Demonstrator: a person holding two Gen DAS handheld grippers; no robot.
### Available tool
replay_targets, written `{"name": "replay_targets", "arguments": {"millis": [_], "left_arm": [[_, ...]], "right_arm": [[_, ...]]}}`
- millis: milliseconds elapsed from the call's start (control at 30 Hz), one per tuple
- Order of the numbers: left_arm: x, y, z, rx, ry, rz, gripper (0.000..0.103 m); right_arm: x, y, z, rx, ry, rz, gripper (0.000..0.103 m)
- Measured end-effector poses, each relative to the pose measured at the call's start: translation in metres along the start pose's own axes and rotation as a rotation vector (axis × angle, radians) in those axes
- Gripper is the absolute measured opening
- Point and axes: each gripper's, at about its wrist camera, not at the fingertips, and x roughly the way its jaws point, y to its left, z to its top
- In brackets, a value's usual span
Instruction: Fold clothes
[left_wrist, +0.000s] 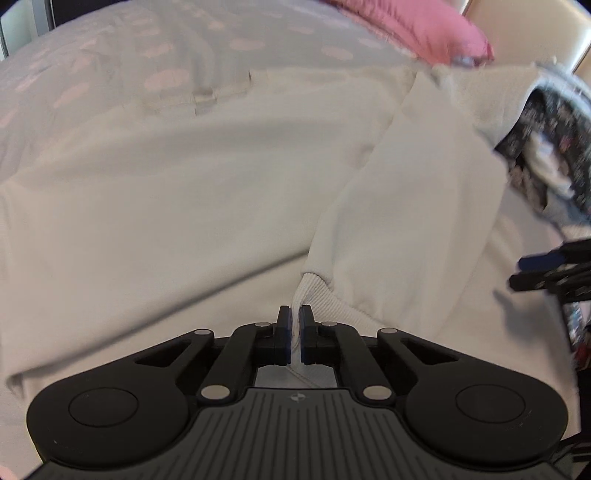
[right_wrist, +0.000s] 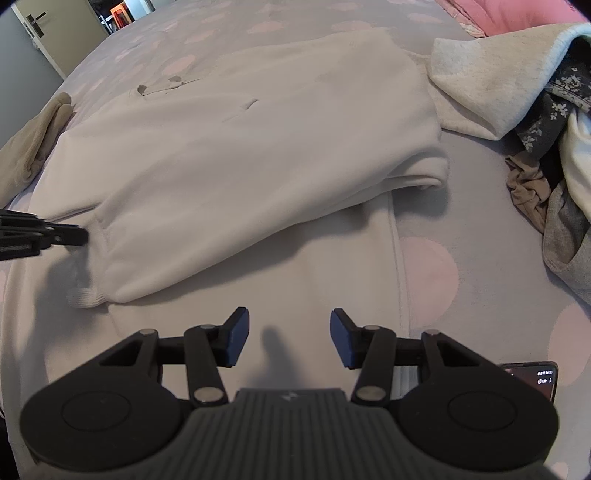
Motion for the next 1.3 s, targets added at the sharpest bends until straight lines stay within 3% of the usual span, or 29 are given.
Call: {"name": "replay_targets", "arguments": {"millis": [200, 400, 667, 867, 967, 1067, 1300], "left_arm": [[-0.068, -0.004, 0.042, -0.03, -0.145, -0.08, 0.002], [-0.129, -0.011, 0.105, -0.032, -0.3, -0.168, 0.002], [-0.181, -0.022, 0.16, 0.011, -0.424, -0.179, 0.002], [-0.209, -0.014, 0.174, 0.026, -0.482, -0.136, 0.002], [-0.213, 0.005, 0.17, -0.006, -0.484, -0.084, 0.002], [-0.206, 0.032, 0.159, -0.038, -0.449, -0.001, 0.002], [-0.129, 0.112, 0.112, -0.167, -0.246, 0.186, 0.002]], "right_arm": [[-0.001, -0.013, 0.004, 0.034, -0.045, -0.052, 0.052], [-0.004, -0.025, 0.02, 0.037, -0.111, -0.111, 0.052], [0.028, -0.032, 0.059, -0.027, -0.158, -0.174, 0.052], [0.039, -0.038, 0.085, 0.014, -0.217, -0.151, 0.05], [0.041, -0.04, 0.093, 0.019, -0.231, -0.155, 0.048], [0.038, -0.042, 0.094, 0.016, -0.239, -0.156, 0.02], [0.029, -0.043, 0.093, -0.005, -0.224, -0.156, 0.01]]}}
